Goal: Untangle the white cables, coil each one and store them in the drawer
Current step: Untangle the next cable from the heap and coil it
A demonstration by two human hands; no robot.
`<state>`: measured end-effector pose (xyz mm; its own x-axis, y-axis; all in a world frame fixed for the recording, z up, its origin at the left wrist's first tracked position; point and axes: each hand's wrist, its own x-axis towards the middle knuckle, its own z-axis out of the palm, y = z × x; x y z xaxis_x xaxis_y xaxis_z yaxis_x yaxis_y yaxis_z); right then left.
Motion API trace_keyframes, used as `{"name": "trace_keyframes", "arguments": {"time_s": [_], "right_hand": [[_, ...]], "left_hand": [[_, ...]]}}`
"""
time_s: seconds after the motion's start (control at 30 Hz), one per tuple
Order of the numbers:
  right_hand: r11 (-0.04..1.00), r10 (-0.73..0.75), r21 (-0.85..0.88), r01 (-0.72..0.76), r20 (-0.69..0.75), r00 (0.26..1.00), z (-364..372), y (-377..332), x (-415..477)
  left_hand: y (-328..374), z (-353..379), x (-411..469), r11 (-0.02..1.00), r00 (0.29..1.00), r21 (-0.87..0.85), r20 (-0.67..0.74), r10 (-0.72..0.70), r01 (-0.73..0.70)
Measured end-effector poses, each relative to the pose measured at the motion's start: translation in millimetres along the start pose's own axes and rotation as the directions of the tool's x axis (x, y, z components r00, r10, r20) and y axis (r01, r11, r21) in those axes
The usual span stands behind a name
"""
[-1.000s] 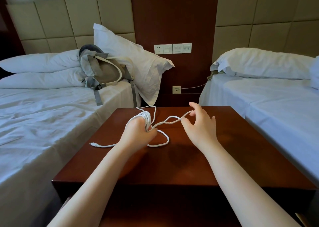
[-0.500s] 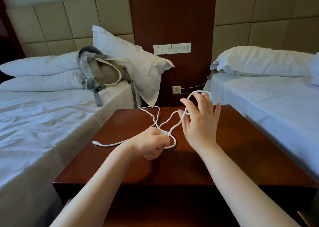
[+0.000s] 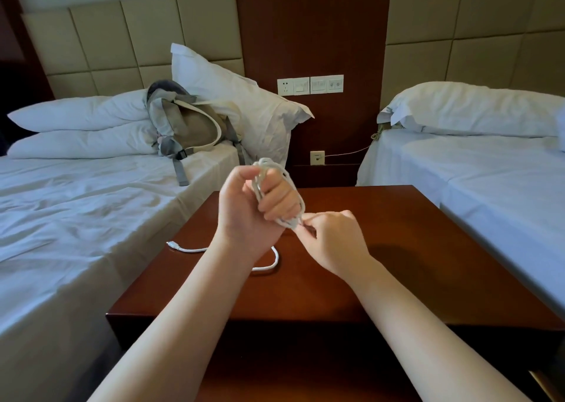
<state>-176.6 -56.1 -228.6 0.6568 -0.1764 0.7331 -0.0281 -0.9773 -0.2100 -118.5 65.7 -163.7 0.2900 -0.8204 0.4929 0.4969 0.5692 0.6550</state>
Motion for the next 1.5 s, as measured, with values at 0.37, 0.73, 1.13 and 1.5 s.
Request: {"name": "trace_keyframes", "arguments": {"time_s": [0.37,0.73,1.13,1.5], "right_hand": [[0.999,-0.035,0.004,0.035,0.254,0.967,-7,-13,0],[0.973,-0.069,-0.222,0.060,-0.029,0.997,3,-13,-1],[0.904,0.172,-0.374,-0.206,-0.124,0.977,-1,8,4],[0.933,0.046,-0.329,-0.145,-0.290,0.956,-1,11,4]], "left_hand": [[12,-20,8,0.887,0.644,0.130,-0.642,0.415,-0.443],[-17,-30,8,0.259,0.474,0.958,-0.285,0.833,0.120],[-26,-19,10,0.040,0.437,0.969,-0.146,0.888,0.244],[-27,-33,4,-0.207,0.584,0.844,-0.146,0.798,0.495]]}}
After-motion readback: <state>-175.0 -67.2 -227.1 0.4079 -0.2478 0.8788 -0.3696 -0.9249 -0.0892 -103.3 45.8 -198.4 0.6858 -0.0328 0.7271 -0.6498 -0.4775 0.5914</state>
